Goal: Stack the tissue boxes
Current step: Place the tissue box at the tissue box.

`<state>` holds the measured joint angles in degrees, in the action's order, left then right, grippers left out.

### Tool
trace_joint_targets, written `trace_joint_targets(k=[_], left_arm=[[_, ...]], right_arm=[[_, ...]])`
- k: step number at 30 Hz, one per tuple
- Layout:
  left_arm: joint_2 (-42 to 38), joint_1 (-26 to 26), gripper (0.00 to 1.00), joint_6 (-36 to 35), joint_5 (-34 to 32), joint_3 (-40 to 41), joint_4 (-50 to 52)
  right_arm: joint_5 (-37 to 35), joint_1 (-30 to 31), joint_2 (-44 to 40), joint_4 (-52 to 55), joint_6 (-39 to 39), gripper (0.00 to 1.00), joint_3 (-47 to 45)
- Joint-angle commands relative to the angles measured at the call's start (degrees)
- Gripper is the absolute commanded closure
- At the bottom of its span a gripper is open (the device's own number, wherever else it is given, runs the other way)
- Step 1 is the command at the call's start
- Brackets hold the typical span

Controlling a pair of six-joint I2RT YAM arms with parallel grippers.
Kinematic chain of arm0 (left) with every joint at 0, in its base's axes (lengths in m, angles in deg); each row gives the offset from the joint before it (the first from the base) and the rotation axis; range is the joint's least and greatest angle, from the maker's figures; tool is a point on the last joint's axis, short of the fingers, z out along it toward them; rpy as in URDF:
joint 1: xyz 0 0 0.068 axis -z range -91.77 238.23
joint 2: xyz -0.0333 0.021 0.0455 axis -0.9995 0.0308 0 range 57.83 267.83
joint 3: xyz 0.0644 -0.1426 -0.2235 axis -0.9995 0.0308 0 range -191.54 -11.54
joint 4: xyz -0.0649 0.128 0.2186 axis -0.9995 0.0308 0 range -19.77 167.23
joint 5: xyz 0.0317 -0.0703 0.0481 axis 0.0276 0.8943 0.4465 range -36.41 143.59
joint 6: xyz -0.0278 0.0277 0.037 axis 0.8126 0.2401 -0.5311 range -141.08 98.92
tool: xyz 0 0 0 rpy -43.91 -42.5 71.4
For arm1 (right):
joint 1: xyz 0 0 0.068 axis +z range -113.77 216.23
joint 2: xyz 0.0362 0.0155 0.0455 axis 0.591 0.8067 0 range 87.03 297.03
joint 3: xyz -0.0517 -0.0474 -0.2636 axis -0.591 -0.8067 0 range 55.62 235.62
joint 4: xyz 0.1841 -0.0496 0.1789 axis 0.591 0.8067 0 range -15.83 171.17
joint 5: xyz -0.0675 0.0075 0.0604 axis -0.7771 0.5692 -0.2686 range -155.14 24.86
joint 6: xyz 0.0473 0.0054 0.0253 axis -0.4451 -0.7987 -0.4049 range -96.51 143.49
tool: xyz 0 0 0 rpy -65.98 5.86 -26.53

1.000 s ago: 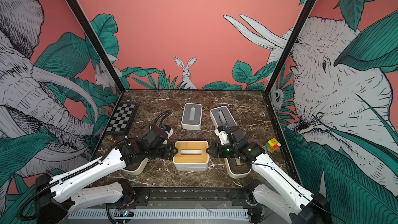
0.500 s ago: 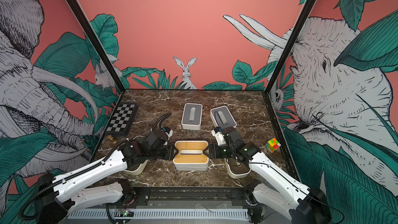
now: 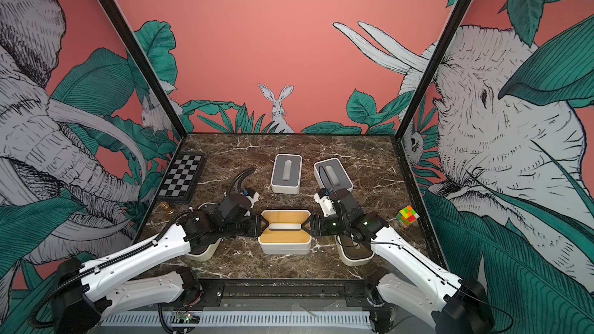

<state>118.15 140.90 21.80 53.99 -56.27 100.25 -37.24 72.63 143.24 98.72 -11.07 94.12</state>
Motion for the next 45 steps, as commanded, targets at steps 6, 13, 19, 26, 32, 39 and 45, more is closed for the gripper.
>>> trace_joint_targets(k=[6,13,19,26,32,39,45], left_arm=[[0.58,-0.23,0.50,0.17,-0.20,0.43,-0.88],[1.60,-0.28,0.50,0.21,-0.11,0.68,-1.40],[2.41,-0.28,0.50,-0.41,0.41,0.06,-2.16],[3.36,-0.28,0.50,-0.86,0.56,-0.37,-2.69],[3.24,-0.27,0.50,-1.34,0.30,-0.67,-2.25],[3.38,-0.28,0.49,-1.96,0.26,-0.86,-3.20],[4.17,-0.23,0.49,-2.26,0.62,-1.23,-3.61]], right_arm=[[1.03,0.51,0.40,-1.26,-0.24,0.35,-0.88],[1.01,0.69,0.22,-1.02,-0.28,0.35,-0.96],[1.28,0.86,0.48,-1.37,-0.33,0.35,-0.96],[1.24,1.04,0.40,-1.30,-0.39,0.34,-0.97],[1.21,1.21,0.66,-1.57,-0.42,0.33,-0.97],[0.98,1.27,0.31,-1.30,-0.48,0.33,-1.13],[0.68,1.30,0.02,-1.09,-0.41,0.33,-1.11]])
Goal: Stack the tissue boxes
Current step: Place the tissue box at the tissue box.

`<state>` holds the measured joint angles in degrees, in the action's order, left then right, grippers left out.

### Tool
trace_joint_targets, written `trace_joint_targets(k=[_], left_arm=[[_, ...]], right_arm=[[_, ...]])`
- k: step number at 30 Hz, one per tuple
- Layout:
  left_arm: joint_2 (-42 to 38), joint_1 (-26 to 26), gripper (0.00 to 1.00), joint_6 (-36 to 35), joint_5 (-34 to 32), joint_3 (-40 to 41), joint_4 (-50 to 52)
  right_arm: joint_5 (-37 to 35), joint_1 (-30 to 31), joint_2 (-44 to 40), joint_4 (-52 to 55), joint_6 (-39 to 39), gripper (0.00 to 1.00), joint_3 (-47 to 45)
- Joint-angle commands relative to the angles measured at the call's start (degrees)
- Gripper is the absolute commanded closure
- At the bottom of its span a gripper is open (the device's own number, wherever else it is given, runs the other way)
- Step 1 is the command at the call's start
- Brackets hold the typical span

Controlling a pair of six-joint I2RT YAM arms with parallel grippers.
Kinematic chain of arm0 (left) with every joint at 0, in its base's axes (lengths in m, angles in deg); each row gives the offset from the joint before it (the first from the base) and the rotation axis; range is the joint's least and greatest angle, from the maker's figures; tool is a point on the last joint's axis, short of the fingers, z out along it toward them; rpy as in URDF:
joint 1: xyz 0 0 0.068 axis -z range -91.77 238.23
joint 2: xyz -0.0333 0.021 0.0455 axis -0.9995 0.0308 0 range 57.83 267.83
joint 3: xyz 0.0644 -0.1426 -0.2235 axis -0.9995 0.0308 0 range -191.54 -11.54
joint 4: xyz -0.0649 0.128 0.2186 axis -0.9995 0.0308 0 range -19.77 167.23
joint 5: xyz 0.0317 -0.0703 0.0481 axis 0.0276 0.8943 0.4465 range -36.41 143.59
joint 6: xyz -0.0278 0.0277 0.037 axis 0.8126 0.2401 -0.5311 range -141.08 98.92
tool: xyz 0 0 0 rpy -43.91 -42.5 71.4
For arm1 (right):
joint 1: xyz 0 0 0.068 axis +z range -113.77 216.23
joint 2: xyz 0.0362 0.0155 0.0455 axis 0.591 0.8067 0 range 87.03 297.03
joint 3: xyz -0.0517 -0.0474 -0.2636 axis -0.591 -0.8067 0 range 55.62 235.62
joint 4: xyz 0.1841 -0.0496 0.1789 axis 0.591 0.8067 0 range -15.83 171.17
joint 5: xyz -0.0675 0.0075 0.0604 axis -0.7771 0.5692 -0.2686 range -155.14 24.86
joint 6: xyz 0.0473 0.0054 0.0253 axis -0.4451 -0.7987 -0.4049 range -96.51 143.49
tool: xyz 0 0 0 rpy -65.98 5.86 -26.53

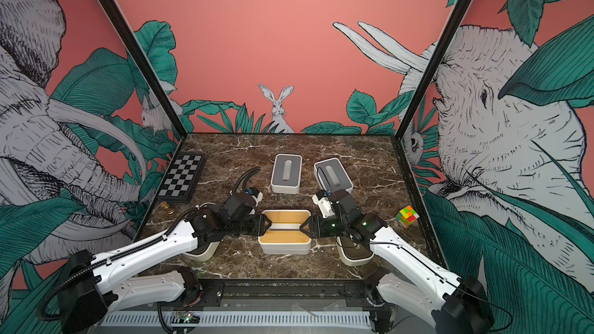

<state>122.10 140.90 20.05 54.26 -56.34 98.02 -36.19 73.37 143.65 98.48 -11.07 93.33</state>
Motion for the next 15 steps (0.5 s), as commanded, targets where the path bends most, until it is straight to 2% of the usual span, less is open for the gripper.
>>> trace_joint_targets(k=[1,15], left_arm=[[0.19,-0.28,0.49,-0.52,0.39,-1.26,-1.55],[1.80,-0.28,0.49,-1.90,0.38,-2.75,-1.87]], right_arm=[[-0.38,0.51,-0.37,-0.79,-0.35,0.32,-0.32],[-0.20,0.52,0.11,-0.99,0.00,0.32,0.11]])
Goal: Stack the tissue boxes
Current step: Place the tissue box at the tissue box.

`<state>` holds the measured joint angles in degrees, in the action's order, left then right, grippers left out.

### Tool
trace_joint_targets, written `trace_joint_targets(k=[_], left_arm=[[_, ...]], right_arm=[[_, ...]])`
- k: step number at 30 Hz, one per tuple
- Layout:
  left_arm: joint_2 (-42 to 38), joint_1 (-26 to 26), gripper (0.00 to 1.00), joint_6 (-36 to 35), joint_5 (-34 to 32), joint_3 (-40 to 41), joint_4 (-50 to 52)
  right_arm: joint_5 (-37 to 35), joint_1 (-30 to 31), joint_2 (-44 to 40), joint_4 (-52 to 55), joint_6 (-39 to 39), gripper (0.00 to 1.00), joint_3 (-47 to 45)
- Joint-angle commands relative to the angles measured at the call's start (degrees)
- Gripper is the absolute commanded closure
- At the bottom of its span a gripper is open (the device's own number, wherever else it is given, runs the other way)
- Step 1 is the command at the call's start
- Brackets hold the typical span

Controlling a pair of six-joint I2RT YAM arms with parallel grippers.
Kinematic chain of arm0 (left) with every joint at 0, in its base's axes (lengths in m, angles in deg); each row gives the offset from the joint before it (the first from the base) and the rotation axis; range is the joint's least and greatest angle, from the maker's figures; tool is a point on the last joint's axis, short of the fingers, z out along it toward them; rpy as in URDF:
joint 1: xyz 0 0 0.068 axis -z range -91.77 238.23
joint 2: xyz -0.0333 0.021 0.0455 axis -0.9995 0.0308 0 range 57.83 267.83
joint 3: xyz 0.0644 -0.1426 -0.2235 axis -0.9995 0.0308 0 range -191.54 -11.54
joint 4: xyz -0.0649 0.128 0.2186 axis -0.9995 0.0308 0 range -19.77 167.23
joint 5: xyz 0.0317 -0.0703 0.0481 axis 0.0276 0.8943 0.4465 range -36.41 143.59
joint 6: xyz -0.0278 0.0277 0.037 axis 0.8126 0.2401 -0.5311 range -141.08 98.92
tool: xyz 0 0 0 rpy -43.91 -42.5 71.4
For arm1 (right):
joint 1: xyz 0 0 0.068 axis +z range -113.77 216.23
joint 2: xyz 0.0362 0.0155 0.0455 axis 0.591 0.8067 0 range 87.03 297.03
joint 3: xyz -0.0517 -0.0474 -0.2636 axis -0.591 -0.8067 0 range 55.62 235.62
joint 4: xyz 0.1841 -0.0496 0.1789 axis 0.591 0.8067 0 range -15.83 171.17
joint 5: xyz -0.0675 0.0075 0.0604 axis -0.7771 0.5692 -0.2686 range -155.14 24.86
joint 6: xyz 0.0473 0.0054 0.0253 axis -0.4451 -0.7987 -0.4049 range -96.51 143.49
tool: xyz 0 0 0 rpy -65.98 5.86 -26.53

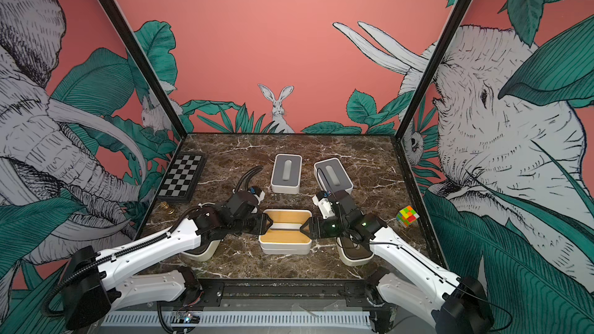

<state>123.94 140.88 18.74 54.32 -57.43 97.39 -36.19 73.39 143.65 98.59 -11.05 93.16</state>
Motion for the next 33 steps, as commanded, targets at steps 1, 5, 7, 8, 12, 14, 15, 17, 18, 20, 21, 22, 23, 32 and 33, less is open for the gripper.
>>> trace_joint_targets(k=[1,5,7,8,12,14,15,17,18,20,21,22,23,32,33], left_arm=[[0.05,-0.26,0.49,-0.61,0.32,-1.82,-1.23],[0.26,-0.26,0.49,-0.61,0.17,-2.29,-0.19],[0.08,-0.26,0.49,-0.53,-0.33,-2.19,0.30],[-0.20,-0.26,0.49,-0.58,-0.65,-2.15,0.44],[-1.11,-0.25,0.49,-0.61,-1.35,-1.92,0.48],[-1.31,-0.26,0.49,-0.56,-1.70,-2.08,0.70],[-1.40,-0.26,0.49,-0.61,-1.90,-2.04,0.84],[-1.79,-0.26,0.49,-0.49,-2.31,-1.95,1.22],[-1.94,-0.26,0.49,-0.46,-2.50,-1.83,1.38],[-2.44,-0.25,0.49,-0.44,-2.94,-1.61,1.75],[-2.68,-0.21,0.48,-0.43,-2.93,-1.51,1.76],[-2.90,-0.24,0.49,-0.34,-3.04,-1.34,1.76],[-3.23,-0.22,0.49,-0.36,-2.96,-1.22,1.76],[-3.48,-0.25,0.48,0.24,-3.29,-0.52,2.82],[-3.45,-0.26,0.48,0.18,-3.33,-0.51,2.89]], right_arm=[[-0.19,0.51,0.16,-1.05,0.05,0.32,0.34],[-0.30,0.52,0.40,-1.13,0.16,0.31,0.43],[-0.30,0.49,0.75,-1.45,0.16,0.32,0.43],[-0.08,0.53,0.98,-1.69,0.13,0.32,0.58],[0.27,0.53,1.74,-1.99,0.19,0.33,1.03],[0.40,0.53,2.09,-1.97,0.25,0.33,1.22],[0.49,0.53,2.18,-2.06,0.29,0.33,1.39],[0.64,0.54,2.48,-2.24,0.43,0.33,1.70],[0.66,0.60,2.57,-2.24,0.44,0.33,1.75],[0.84,0.58,2.79,-2.47,0.53,0.33,1.84],[0.80,0.71,2.77,-2.69,0.53,0.33,1.84],[0.90,0.73,2.79,-2.75,0.53,0.33,1.84],[0.80,0.70,2.79,-2.80,0.62,0.33,1.91],[1.07,0.80,3.90,-3.55,0.69,0.33,2.16],[1.03,0.80,4.06,-3.67,0.70,0.33,2.18]])
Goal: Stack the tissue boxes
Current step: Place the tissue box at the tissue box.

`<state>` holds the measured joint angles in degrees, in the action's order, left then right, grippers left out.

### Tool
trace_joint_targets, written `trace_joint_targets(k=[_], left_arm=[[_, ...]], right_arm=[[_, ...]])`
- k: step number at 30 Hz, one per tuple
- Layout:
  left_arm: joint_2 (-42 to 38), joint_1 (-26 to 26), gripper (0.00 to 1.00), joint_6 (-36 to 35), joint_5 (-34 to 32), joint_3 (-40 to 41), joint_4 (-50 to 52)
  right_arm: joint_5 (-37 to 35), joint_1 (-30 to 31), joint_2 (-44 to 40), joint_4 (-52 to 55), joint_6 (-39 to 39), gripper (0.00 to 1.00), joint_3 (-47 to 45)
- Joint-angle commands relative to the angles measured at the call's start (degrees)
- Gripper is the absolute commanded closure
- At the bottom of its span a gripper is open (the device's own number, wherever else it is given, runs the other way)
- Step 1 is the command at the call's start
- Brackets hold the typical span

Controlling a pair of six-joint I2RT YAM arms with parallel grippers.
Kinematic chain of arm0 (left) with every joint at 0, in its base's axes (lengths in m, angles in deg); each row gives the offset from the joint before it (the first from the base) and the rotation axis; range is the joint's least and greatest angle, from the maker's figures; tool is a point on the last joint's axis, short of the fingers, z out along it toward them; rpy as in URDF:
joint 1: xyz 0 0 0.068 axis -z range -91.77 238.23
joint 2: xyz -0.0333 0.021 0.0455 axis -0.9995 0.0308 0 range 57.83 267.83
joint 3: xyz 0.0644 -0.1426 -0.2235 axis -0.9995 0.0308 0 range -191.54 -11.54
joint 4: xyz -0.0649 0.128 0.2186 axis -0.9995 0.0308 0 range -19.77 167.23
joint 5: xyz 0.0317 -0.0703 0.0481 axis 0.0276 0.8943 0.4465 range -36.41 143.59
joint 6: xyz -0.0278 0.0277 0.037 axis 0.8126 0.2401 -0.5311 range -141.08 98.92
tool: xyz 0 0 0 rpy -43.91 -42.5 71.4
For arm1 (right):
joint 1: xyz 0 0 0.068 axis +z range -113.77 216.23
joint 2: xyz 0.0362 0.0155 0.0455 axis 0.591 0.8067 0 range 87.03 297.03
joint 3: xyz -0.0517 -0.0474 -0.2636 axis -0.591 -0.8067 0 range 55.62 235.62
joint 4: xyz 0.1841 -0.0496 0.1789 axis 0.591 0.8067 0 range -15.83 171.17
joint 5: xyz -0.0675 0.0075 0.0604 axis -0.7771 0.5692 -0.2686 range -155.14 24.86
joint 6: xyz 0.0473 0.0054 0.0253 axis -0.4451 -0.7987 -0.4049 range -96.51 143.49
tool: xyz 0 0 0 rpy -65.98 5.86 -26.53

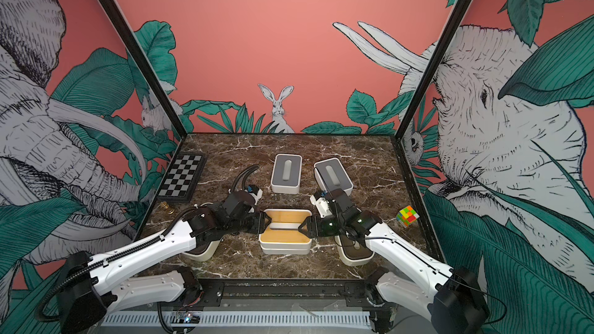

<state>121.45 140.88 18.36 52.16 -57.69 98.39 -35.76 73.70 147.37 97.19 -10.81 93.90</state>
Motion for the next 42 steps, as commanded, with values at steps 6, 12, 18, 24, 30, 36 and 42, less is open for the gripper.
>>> trace_joint_targets(k=[6,12,18,24,30,36,42], left_arm=[[-1.56,-0.24,0.48,0.86,-1.56,-0.02,1.98],[-1.21,-0.26,0.48,0.91,-1.12,0.19,1.62],[-0.76,-0.26,0.48,0.85,-0.98,-0.23,1.59],[-1.63,-0.26,0.48,0.91,-1.66,-0.19,2.22],[-2.01,-0.26,0.48,0.90,-1.78,-0.06,2.23],[-1.66,-0.22,0.48,0.88,-1.43,-0.14,1.60],[-1.21,-0.27,0.48,0.95,-1.32,-0.17,1.48]], right_arm=[[0.68,0.52,0.84,-2.34,0.51,0.33,1.80],[0.44,0.51,0.59,-1.60,0.90,0.32,1.80],[0.20,0.58,0.90,-1.75,1.08,0.32,2.00],[0.03,0.58,1.10,-1.02,1.91,0.32,2.67],[-0.24,0.58,1.01,-1.09,2.22,0.32,2.76],[-0.53,0.57,1.23,-1.13,2.33,0.32,3.42],[-0.19,0.58,1.02,-1.13,2.05,0.32,2.98]])
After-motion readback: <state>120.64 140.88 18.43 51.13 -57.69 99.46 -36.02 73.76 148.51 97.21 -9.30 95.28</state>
